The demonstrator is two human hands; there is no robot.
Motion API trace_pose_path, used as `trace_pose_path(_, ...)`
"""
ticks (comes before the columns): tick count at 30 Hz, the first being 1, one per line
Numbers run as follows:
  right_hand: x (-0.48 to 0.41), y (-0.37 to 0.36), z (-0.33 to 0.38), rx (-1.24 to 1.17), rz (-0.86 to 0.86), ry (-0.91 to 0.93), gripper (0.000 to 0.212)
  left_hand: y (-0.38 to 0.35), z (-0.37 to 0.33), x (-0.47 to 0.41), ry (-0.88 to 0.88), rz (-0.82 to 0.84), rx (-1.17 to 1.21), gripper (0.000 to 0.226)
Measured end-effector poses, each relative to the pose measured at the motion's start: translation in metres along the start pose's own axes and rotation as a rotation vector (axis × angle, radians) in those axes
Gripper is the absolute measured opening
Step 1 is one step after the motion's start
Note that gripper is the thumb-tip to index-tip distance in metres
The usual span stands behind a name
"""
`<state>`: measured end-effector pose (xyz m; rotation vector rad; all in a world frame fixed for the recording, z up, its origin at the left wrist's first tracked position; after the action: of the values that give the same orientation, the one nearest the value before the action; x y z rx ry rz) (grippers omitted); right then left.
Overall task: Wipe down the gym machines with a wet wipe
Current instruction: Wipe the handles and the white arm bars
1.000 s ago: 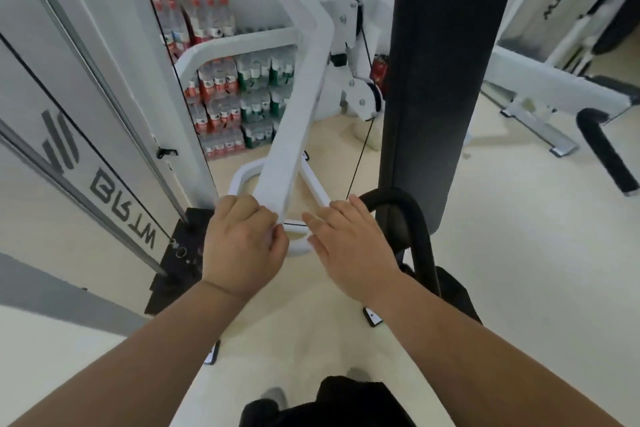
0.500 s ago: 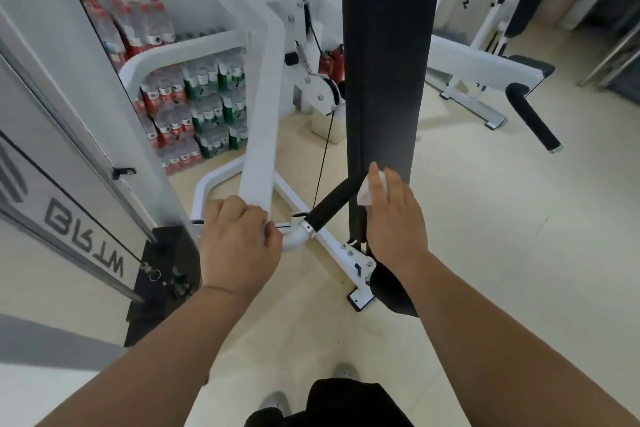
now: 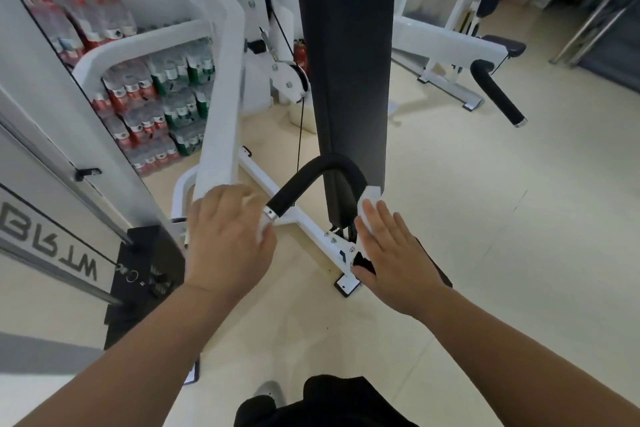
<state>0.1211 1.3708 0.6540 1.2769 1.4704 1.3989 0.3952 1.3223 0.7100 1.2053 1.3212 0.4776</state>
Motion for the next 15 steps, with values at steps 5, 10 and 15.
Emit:
trace_pose_path(5,-0.051,0.030,-0.003,0.049,-0.079,0.054,0.081,-0.024,-0.059,-0.021,-0.046,0.346,-0.010,0.080)
trace_pose_path(10,-0.029,0.010,-0.006,-0.107,-0.136,0.073,0.075,-0.047,-0.070,-0.037,0.060,0.526,-0.098,0.101)
trace_pose_path(15,0.019,-0.020,-0.009,-0.532,-0.095,0.125,0.081,-0.061,-0.079,-0.036,0.135,0.660,-0.237,0.114)
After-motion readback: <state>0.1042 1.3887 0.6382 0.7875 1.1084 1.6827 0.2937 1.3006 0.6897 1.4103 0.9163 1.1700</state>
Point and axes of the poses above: each hand's wrist, its own x-axis away from the middle knuckle, its own y-axis out of the back of the hand, z = x × y, the point moved 2 cm from there along -x, towards the middle knuckle, and after that the axes turned 3 degrees about z, right-handed, at the moved point
